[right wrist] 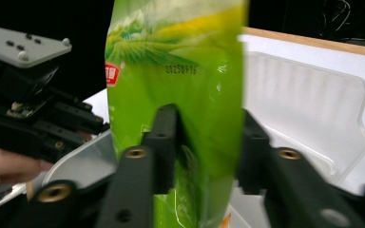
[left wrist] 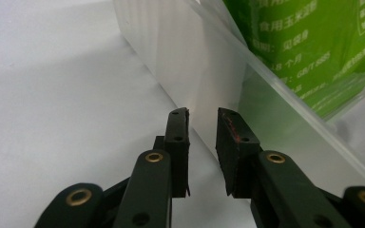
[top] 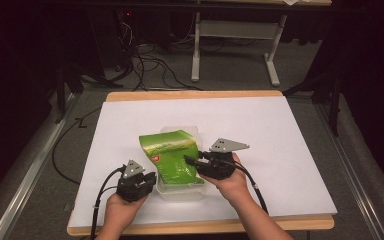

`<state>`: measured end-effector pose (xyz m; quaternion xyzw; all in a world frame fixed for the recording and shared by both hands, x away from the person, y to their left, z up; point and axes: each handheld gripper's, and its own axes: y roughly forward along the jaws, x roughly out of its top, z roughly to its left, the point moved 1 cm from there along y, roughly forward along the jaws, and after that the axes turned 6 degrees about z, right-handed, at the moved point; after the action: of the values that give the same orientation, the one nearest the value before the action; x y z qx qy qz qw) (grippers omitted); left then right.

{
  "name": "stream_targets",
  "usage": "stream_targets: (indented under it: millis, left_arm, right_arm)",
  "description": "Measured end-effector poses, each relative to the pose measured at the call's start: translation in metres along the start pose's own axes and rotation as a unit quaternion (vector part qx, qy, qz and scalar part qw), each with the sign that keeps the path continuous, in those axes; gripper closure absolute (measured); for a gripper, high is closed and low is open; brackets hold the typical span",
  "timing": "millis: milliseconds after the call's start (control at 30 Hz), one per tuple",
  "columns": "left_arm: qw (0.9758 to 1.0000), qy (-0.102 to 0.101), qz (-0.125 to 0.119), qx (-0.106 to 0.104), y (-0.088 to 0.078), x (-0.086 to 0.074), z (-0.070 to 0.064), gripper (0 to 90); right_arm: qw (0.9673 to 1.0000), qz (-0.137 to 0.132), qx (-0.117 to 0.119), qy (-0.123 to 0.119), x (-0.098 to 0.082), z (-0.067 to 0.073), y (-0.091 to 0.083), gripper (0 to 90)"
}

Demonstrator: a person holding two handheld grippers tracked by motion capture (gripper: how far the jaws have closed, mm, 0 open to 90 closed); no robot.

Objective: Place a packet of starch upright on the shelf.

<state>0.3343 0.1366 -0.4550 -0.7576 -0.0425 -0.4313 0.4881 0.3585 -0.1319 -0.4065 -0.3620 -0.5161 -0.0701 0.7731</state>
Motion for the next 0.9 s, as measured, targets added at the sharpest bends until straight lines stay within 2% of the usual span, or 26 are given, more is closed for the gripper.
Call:
stream_targets:
  millis: [200,333,500,567,900]
  left_arm:
    - [1.0,0.0,0.0,0.001,0.0,0.0,-0.001,74.9]
    - [1.0,0.0,0.0,0.0,0.0,0.0,0.0,74.3]
    - [1.0,-0.001,-0.005,-0.002,-0.002,0.001,0.001,72.4]
    - [1.0,-0.002,-0.005,0.0,-0.003,0.001,0.002,70.5]
    - [0.9996,-0.014,-0.021,0.014,-0.009,0.002,0.01,61.7]
  right_arm:
    - [0.9995,0.019,-0.012,-0.021,-0.016,0.001,-0.005,83.5]
    - [0.9996,0.02,-0.006,-0.017,-0.029,-0.001,-0.009,84.1]
    - [0.9996,0.019,-0.009,-0.017,-0.033,0.001,-0.008,83.7]
    - [0.9996,0.019,-0.011,-0.018,-0.033,0.001,-0.009,81.7]
    - [0.9997,-0.002,-0.022,-0.01,-0.027,-0.003,-0.019,56.2]
